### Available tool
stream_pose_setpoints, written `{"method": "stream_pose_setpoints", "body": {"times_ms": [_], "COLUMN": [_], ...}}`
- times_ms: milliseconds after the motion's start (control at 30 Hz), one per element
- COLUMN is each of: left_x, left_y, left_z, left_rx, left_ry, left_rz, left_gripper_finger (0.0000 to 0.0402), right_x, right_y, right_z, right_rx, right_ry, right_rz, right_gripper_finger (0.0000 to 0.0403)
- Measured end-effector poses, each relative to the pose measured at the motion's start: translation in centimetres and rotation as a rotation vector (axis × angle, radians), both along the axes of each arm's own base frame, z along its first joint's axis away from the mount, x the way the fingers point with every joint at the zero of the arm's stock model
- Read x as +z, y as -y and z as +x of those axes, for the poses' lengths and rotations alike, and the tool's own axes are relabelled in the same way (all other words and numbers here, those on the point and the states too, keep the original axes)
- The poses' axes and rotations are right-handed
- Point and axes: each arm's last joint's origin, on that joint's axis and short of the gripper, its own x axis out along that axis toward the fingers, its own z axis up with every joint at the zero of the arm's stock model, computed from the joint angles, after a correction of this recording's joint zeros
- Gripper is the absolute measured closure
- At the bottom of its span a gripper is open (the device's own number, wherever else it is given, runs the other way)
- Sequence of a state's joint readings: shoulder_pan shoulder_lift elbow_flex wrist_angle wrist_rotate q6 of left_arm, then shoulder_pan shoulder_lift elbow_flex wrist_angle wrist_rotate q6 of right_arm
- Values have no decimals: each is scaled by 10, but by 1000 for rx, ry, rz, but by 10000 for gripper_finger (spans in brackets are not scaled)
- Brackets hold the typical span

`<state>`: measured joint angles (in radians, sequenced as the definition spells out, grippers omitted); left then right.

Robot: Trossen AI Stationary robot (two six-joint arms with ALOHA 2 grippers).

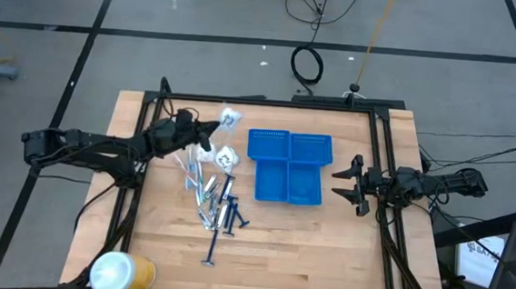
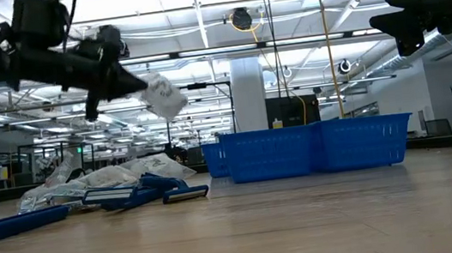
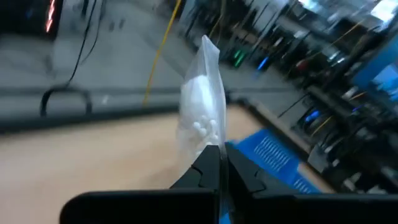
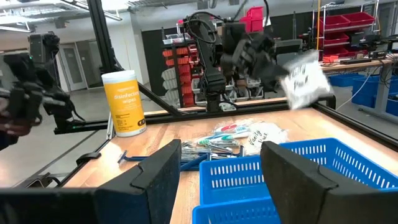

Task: Pick & Place Travel size toiletries
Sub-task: Put the transparent cotton pack into the top left blue basket

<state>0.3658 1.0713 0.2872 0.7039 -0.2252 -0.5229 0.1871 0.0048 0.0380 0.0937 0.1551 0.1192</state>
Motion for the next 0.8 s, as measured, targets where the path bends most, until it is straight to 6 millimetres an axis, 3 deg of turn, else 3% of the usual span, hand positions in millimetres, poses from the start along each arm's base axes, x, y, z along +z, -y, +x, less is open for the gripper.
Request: {"method": "stream_pose_setpoints", "body": {"times_ms": [133, 333, 533, 800], "left_x": [28, 49, 25, -5], "left_y": [0, 2, 2, -4], "left_z": [18, 70, 111, 134], "left_rx": [-12, -105, -200, -201], "left_ry": [-18, -233, -385, -460], "left_rz": [43, 85, 86, 29], "left_gripper_finger": [400, 401, 401, 398], "right_x": [0, 0, 0, 0], "right_y": [0, 0, 0, 0], "right_z": [0, 0, 0, 0], "right_rx": [0, 0, 0, 0], "right_ry": [0, 0, 0, 0], "right_rz": [0, 0, 0, 0], "right_gripper_finger": [195, 195, 195, 195]}}
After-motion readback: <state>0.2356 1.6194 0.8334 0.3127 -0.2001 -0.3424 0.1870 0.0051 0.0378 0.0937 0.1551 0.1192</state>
